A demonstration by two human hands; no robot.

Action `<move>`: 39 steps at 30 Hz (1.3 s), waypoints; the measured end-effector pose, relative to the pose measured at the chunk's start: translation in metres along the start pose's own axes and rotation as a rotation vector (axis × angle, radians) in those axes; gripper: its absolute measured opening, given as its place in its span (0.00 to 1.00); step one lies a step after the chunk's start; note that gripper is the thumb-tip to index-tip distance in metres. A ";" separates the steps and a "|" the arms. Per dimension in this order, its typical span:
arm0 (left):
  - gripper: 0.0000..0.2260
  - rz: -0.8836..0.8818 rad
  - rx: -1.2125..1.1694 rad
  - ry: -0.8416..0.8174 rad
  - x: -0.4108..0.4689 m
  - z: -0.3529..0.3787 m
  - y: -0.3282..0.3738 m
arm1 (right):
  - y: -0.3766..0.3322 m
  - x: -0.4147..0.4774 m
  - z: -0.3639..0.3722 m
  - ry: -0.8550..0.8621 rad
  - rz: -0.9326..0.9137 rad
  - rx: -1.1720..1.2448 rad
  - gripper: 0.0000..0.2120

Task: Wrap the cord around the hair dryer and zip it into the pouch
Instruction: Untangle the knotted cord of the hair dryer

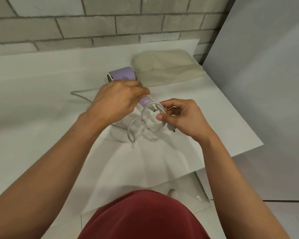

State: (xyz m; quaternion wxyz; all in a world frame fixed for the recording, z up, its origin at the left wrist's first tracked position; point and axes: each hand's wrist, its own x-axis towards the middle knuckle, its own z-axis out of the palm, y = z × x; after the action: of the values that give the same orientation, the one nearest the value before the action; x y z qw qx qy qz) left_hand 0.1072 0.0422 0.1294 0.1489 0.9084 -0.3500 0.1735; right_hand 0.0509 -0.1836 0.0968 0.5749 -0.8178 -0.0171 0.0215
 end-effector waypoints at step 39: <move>0.08 -0.326 -0.302 -0.176 -0.095 0.004 -0.072 | 0.018 -0.005 -0.016 0.027 0.123 0.101 0.08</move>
State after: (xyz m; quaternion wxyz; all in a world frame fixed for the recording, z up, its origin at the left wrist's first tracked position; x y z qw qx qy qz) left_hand 0.0913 0.1476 0.0756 0.2779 0.9319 -0.2326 0.0129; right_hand 0.0473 -0.2049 0.0854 0.6132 -0.7874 0.0419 0.0466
